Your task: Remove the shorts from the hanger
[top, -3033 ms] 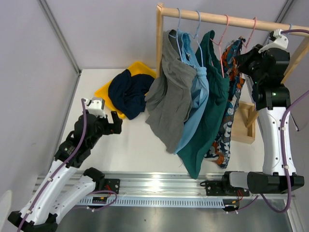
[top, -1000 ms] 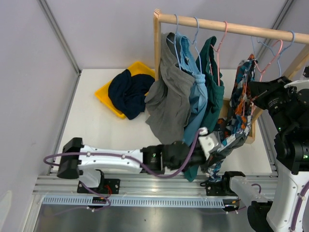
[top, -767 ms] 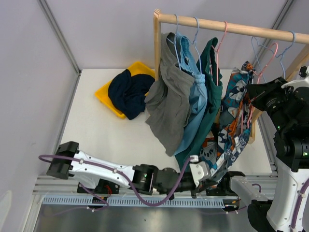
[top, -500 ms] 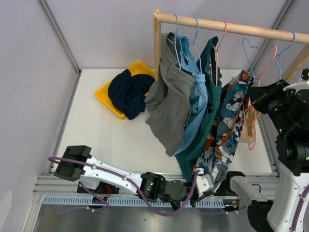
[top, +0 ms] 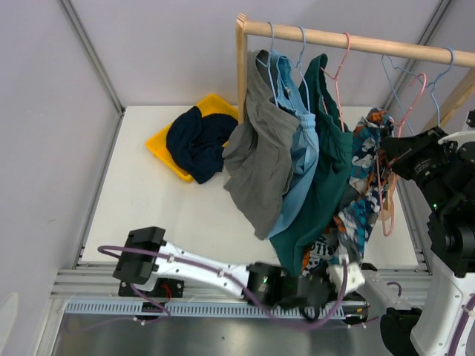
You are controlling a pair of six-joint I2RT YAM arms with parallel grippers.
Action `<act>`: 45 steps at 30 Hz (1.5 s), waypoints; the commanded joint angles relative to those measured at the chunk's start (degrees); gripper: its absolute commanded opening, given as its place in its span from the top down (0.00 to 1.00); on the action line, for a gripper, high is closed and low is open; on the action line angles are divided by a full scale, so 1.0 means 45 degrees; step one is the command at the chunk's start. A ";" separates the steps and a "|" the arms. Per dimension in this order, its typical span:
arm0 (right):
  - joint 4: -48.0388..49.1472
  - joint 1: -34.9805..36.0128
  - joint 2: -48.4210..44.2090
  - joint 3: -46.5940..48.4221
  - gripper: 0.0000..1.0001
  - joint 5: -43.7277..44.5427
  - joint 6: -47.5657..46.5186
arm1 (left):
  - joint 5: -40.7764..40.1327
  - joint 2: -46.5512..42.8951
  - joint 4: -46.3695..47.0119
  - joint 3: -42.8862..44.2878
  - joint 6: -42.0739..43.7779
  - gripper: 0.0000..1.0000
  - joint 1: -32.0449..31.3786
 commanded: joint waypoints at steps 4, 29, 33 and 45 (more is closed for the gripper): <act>-0.1190 -0.0037 -0.1013 0.1136 1.00 -0.2493 0.0351 | -0.0468 0.0837 -0.3188 0.3177 -0.1128 1.00 0.3752; 0.2064 0.0374 0.4217 0.4711 1.00 0.0665 -0.0802 | -0.2788 -0.6464 -0.3131 -0.5882 -0.5190 1.00 -0.3072; 0.2769 0.0139 0.4960 0.4400 1.00 0.0413 -0.0704 | -0.4565 -0.6797 -0.5335 -0.4542 -0.6280 1.00 -0.4427; 0.4587 -0.1383 0.3012 -0.0852 1.00 -0.1072 -0.0391 | -0.8220 -0.9938 -1.1140 -0.1119 -0.6209 1.00 -0.3553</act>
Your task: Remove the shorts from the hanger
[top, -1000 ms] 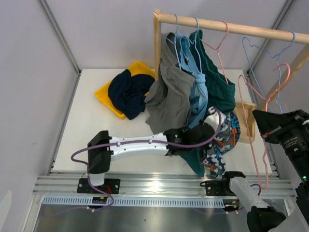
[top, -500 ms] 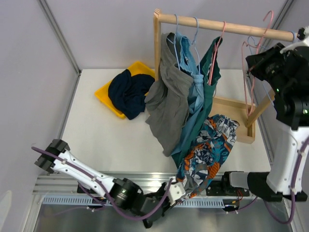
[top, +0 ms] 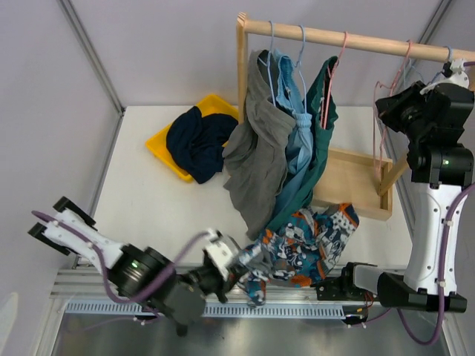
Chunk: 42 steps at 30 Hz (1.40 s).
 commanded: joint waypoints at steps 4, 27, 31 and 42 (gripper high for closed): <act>0.0818 -0.0569 -0.1650 -0.1333 0.66 -0.0914 -0.0164 | -0.1941 -0.3163 -0.0545 0.1800 0.3180 1.00 0.2691; -0.0297 -0.0609 -0.5772 -0.5275 0.01 -0.1461 -0.0536 | 0.6817 0.5006 0.1064 1.5214 1.0377 1.00 1.9471; -0.0238 -0.0609 -0.6281 -0.6174 0.01 -0.1657 -0.0574 | 0.9025 0.7339 0.1757 1.7369 0.9499 1.00 2.2162; -0.0063 -0.0550 -0.6712 -0.7252 0.01 -0.1500 -0.0848 | 1.1832 0.9747 0.5310 1.2708 0.6137 1.00 2.3891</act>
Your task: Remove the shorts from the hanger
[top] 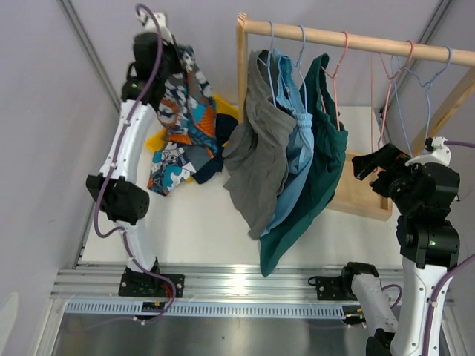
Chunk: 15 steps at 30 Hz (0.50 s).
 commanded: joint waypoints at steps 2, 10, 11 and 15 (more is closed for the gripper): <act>0.0501 0.0013 0.0031 -0.0093 0.01 -0.0141 -0.0197 | 0.0288 -0.1146 0.3506 -0.4109 -0.0682 1.00 -0.0293; 0.0443 -0.0006 0.0147 0.1136 0.01 0.0601 -0.0236 | 0.0343 0.0415 0.0840 -0.3707 -0.0954 0.06 -0.0254; 0.0462 -0.0006 0.0245 0.1331 0.01 0.0563 -0.0178 | 0.0324 0.0299 0.0605 -0.3743 -0.1013 0.01 -0.0254; 0.0929 0.0013 0.0694 0.2055 0.01 0.0153 0.0154 | -0.0047 -0.1922 0.1069 -0.5556 -0.1072 0.01 -0.0371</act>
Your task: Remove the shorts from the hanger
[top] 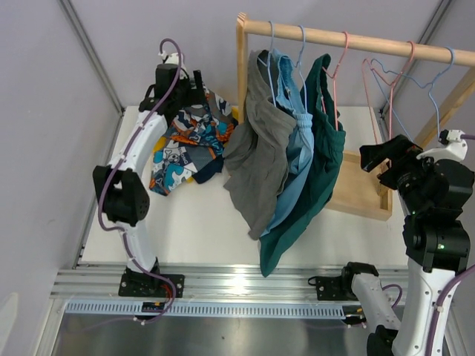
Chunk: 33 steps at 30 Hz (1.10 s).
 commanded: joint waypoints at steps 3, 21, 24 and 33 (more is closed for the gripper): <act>0.1378 0.0013 0.0896 0.1547 0.01 -0.0548 0.0461 | -0.0058 -0.4768 0.0306 -0.3048 -0.0441 0.01 -0.0152; 0.3724 0.3019 0.6812 0.5592 0.02 0.0016 0.0697 | -0.1578 -1.5128 -0.2820 -1.2956 -0.0014 0.01 -0.1969; 0.3900 0.3449 0.7088 0.5613 0.01 0.0446 0.0638 | -0.1680 -1.6044 -0.2492 -1.3640 -0.0247 0.01 -0.2008; 0.4037 0.4622 0.7967 0.5535 0.54 0.1637 0.0404 | -0.2107 -1.6068 -0.2352 -1.3858 -0.0403 0.01 -0.2008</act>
